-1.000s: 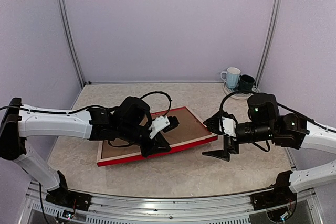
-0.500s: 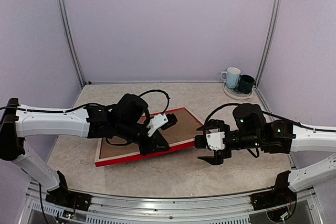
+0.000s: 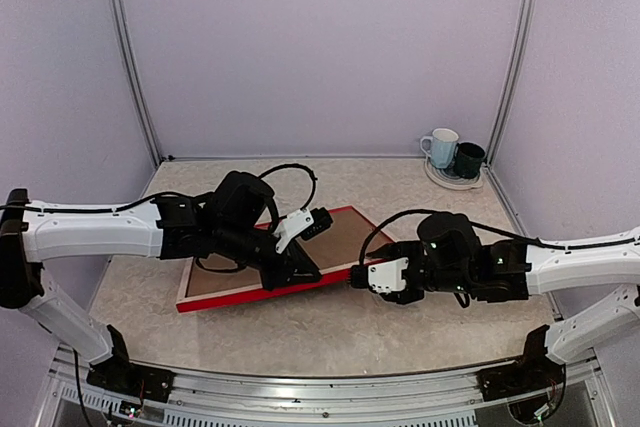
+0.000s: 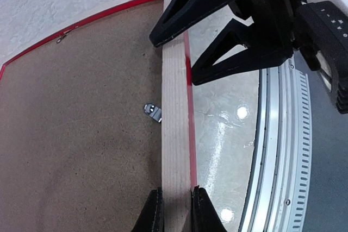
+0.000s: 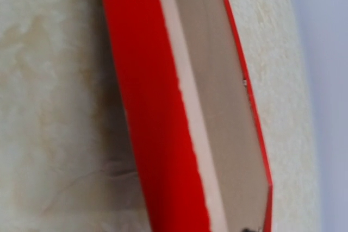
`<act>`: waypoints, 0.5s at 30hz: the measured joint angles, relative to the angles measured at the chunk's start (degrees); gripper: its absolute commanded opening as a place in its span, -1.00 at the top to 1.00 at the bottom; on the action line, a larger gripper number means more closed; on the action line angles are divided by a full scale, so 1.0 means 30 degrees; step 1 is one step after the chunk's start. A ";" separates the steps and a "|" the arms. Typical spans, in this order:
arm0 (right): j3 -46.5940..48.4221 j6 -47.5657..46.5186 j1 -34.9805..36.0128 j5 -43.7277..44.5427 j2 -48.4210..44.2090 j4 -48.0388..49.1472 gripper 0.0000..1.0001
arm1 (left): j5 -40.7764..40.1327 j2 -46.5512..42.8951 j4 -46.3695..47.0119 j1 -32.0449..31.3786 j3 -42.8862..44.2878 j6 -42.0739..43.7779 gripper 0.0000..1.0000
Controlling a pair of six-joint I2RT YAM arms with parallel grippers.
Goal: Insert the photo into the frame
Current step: Pass from the left arm to the right
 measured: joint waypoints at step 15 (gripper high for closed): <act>-0.0153 -0.1523 0.0262 0.1894 0.0729 0.1457 0.69 | 0.0583 -0.0153 -0.0488 0.0357 0.0306 -0.0124 0.94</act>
